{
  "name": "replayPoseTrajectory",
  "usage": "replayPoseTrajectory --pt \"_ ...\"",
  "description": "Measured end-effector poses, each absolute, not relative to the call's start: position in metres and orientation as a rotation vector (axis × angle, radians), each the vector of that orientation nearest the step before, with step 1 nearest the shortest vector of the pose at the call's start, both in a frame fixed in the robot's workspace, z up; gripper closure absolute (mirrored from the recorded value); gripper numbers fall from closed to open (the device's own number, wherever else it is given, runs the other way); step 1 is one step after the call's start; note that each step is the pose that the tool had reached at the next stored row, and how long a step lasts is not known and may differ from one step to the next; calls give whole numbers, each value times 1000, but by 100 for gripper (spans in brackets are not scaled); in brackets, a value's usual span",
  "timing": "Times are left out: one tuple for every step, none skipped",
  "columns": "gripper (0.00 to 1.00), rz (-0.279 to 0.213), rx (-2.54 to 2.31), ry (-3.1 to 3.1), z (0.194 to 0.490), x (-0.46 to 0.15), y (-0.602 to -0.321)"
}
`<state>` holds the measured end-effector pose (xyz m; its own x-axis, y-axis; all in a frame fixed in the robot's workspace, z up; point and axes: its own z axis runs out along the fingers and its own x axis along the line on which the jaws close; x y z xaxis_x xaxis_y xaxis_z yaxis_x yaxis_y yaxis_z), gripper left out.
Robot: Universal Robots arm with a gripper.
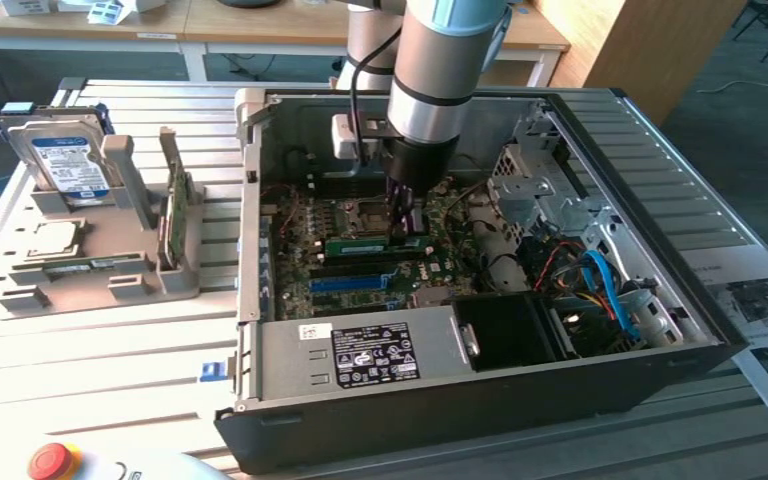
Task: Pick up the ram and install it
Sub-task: 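Pick up the ram and move it above insertion slot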
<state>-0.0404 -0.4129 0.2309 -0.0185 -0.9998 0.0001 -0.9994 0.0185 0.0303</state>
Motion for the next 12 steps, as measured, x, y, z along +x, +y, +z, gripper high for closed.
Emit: replayPoseTrajectory --pt "88 -34 2187 -2226 231 -40 -413" --pt "88 -34 2188 -2224 231 -40 -413" --pt "88 -34 2190 -2222 231 -40 -413" --pt "88 -33 2193 -2219 231 -40 -413" --pt "88 -33 2197 -2215 231 -40 -413" --pt "88 -33 2200 -2212 231 -40 -413" --pt "88 -33 2203 -2209 231 -40 -413" --pt "88 -33 2205 -2207 231 -40 -413" --pt "88 -33 2205 -2207 231 -40 -413" --pt "88 -33 2206 -2207 231 -40 -413" --pt "88 -33 2206 -2207 231 -40 -413" --pt "88 -33 2206 -2207 231 -40 -413"
